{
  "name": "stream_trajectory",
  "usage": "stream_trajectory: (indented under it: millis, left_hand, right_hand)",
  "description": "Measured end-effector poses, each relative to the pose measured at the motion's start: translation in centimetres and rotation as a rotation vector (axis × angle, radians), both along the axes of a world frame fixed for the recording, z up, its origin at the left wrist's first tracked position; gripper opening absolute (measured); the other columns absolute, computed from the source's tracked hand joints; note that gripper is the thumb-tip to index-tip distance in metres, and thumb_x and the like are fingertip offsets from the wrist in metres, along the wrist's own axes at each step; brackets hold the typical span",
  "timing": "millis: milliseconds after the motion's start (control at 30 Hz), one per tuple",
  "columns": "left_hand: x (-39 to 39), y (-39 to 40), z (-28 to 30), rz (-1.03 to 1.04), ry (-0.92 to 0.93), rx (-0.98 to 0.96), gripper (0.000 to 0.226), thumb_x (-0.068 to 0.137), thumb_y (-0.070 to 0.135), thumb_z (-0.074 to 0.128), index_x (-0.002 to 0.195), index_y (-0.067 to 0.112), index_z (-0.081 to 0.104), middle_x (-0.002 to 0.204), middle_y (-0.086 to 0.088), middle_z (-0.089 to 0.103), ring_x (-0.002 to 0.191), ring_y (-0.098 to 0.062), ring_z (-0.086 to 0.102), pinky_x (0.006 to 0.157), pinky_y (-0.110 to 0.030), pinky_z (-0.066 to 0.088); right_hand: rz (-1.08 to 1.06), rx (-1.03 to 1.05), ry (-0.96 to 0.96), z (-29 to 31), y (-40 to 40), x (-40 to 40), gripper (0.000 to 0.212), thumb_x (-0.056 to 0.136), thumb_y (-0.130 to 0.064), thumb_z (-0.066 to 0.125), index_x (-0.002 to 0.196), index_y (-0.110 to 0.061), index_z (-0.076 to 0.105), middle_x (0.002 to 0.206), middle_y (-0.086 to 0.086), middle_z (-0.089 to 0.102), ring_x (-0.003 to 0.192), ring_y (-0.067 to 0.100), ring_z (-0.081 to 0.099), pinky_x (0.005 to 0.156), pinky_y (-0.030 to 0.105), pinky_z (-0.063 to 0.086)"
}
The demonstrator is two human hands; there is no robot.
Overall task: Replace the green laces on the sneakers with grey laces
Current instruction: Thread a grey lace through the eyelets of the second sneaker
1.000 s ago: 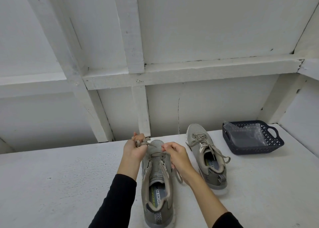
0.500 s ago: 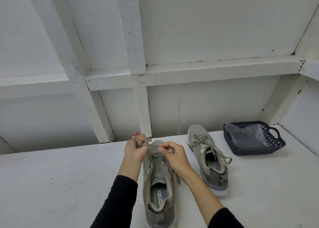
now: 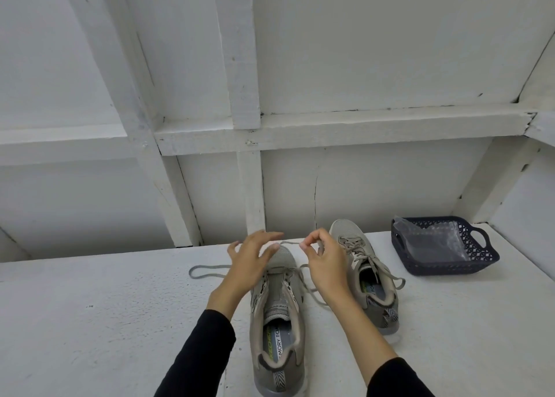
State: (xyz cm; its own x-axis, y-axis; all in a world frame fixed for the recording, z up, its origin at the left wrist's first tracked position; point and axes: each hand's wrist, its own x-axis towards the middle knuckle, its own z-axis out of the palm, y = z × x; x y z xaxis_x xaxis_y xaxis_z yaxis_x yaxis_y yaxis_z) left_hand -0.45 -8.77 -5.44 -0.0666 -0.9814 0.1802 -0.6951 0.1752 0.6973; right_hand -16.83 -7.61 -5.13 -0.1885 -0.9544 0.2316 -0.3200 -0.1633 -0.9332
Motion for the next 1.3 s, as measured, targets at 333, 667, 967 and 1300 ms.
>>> stream_trajectory:
  millis: [333, 667, 967, 1300]
  left_hand:
    - [-1.5, 0.1, -0.3, 0.075, 0.385, 0.086, 0.016, 0.097, 0.022, 0.057, 0.090, 0.021, 0.072, 0.071, 0.007, 0.070, 0.070, -0.001, 0.065, 0.075, -0.028, 0.054]
    - [-1.1, 0.3, -0.5, 0.270, 0.992, 0.370, 0.016, 0.098, 0.010, 0.056, 0.099, 0.000, 0.067, 0.091, -0.010, 0.071, 0.075, -0.009, 0.067, 0.064, -0.016, 0.056]
    - [-1.5, 0.5, -0.1, 0.238, 1.207, 0.554, 0.012, 0.094, 0.005, 0.058, 0.089, 0.003, 0.069, 0.077, -0.005, 0.074, 0.077, -0.011, 0.069, 0.068, -0.015, 0.056]
    - [-1.7, 0.7, -0.1, 0.145, 1.244, 0.629, 0.016, 0.095, 0.014, 0.060, 0.093, 0.003, 0.072, 0.087, -0.007, 0.072, 0.081, -0.010, 0.070, 0.074, -0.017, 0.057]
  right_hand:
    - [-0.025, 0.167, 0.189, -1.4, -0.2, -0.5, 0.015, 0.100, -0.013, 0.042, 0.109, -0.014, 0.054, 0.095, 0.000, 0.063, 0.090, 0.018, 0.058, 0.072, 0.032, 0.042]
    - [-0.159, 0.235, 0.102, -1.8, -0.6, -0.8, 0.009, 0.095, -0.016, 0.058, 0.086, -0.014, 0.060, 0.076, -0.004, 0.065, 0.078, 0.018, 0.061, 0.067, 0.024, 0.048]
    - [-0.123, 0.169, -0.156, -0.1, -0.7, -0.1, 0.020, 0.092, 0.003, 0.053, 0.095, -0.010, 0.067, 0.092, 0.004, 0.072, 0.080, 0.013, 0.065, 0.070, 0.015, 0.050]
    - [-0.048, 0.031, -0.245, 0.6, 0.1, 0.7, 0.015, 0.082, -0.004, 0.072, 0.078, -0.018, 0.069, 0.078, -0.002, 0.069, 0.073, 0.008, 0.061, 0.068, 0.016, 0.048]
